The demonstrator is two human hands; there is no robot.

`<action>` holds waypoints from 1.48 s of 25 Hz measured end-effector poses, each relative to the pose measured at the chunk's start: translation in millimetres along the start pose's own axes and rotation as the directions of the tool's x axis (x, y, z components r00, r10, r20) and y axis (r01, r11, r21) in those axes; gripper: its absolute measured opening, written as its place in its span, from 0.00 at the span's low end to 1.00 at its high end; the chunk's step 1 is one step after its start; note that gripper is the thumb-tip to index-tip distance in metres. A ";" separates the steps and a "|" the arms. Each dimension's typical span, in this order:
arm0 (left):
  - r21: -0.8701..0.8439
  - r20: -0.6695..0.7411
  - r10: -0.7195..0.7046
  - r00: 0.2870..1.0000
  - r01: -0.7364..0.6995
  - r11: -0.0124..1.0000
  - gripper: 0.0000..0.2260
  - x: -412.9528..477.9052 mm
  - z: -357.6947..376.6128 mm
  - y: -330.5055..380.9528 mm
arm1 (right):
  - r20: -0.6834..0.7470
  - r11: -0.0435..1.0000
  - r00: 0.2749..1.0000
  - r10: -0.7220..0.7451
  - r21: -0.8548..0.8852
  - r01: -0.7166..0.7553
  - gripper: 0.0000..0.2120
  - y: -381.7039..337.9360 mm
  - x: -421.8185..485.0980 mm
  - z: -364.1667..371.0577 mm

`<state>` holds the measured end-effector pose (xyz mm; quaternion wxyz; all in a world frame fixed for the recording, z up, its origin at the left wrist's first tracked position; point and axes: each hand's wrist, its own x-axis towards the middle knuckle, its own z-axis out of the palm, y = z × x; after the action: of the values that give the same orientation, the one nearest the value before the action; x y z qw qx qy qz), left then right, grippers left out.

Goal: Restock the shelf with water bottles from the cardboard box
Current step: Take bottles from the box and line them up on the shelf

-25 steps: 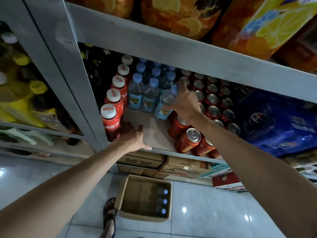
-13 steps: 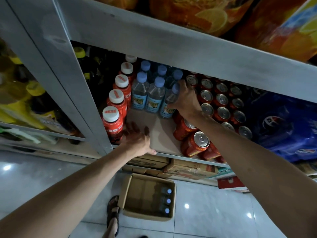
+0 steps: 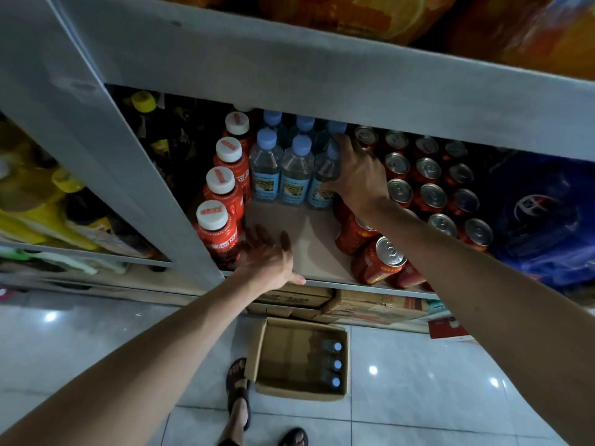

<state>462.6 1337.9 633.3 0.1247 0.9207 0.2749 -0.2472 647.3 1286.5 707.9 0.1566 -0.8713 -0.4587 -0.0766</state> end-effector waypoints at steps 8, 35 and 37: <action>-0.036 -0.030 0.009 1.000 -0.010 0.999 0.51 8.6 8.6 -8.1 | 0.100 0.995 0.991 0.092 0.034 -0.096 0.42 -12.1 -2.4 -3.2; -0.015 0.459 0.394 0.797 -0.436 0.900 0.15 100.3 379.5 99.2 | 0.639 0.469 0.383 0.667 0.040 -0.882 0.09 137.6 -530.4 336.8; -0.031 0.512 0.231 0.827 -0.251 0.967 0.14 149.8 448.2 94.6 | 0.623 0.473 0.380 0.684 0.018 -0.881 0.10 148.5 -552.5 407.7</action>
<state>451.8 1163.3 184.2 0.2058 0.8514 0.1089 -0.4701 451.9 919.3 141.8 0.1903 -0.9219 -0.0094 0.3374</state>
